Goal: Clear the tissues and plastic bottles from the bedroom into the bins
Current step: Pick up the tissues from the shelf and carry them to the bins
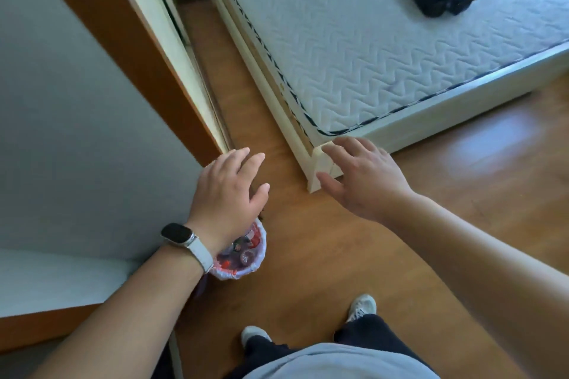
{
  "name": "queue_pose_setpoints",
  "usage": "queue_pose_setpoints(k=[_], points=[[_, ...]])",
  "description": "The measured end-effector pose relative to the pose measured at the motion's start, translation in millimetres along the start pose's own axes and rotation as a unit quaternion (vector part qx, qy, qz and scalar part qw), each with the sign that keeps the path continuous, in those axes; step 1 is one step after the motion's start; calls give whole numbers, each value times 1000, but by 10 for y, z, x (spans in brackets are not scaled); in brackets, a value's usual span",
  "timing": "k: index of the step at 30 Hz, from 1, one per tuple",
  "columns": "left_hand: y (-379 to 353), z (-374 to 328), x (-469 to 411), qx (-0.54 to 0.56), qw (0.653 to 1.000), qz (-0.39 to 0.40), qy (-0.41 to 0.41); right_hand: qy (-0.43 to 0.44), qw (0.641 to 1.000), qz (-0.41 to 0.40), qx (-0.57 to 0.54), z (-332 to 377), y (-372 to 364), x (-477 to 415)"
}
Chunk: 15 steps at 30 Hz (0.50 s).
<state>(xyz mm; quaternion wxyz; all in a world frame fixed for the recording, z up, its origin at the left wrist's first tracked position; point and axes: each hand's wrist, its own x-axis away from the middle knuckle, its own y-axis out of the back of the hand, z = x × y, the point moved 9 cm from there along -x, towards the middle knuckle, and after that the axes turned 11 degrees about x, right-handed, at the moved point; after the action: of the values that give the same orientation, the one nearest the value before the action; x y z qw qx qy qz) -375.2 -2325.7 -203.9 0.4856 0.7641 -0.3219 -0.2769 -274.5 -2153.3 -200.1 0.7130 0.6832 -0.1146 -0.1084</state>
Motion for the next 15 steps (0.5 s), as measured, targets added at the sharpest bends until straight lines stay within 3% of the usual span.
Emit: queue_pose_setpoints(k=[15], points=[[-717,-2699,-1286,-22,990,19,-135,-140,990,-30,-14,-2890,334,1010]])
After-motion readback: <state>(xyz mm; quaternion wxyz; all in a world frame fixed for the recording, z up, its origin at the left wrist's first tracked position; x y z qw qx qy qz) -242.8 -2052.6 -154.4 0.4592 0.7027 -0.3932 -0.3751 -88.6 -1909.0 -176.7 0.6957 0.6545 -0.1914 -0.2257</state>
